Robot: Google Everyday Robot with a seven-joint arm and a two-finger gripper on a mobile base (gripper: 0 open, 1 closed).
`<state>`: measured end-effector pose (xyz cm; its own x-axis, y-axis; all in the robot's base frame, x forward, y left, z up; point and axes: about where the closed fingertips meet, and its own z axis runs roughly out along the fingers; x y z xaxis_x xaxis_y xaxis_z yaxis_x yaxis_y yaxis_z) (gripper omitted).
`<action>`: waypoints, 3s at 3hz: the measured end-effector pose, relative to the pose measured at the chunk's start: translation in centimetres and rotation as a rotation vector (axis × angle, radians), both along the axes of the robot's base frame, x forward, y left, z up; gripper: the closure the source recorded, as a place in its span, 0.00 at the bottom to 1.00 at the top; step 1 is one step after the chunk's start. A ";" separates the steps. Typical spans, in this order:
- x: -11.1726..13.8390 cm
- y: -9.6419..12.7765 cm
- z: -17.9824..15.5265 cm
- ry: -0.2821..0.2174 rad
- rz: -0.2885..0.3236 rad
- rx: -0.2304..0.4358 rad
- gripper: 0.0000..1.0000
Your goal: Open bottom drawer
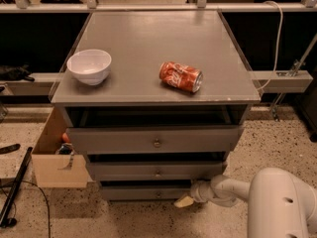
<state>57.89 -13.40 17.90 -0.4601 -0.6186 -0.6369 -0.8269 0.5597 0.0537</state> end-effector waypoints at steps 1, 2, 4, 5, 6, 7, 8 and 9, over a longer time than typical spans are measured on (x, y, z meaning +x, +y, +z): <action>0.0 0.0 0.0 0.000 0.000 0.000 0.39; 0.0 0.0 0.0 0.000 0.000 0.000 0.62; -0.3 0.3 0.8 0.022 0.005 0.005 1.00; -2.9 -0.5 1.2 0.160 -0.010 0.017 1.00; -7.4 -3.2 3.1 0.339 -0.024 -0.029 1.00; -14.8 -4.7 2.9 0.499 -0.019 -0.058 0.79; -14.8 -4.6 2.9 0.499 -0.019 -0.058 0.56; -13.5 -3.9 3.0 0.492 -0.014 -0.082 0.33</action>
Offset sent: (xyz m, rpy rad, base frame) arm 0.0000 0.0000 0.0000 0.0000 0.0000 0.0000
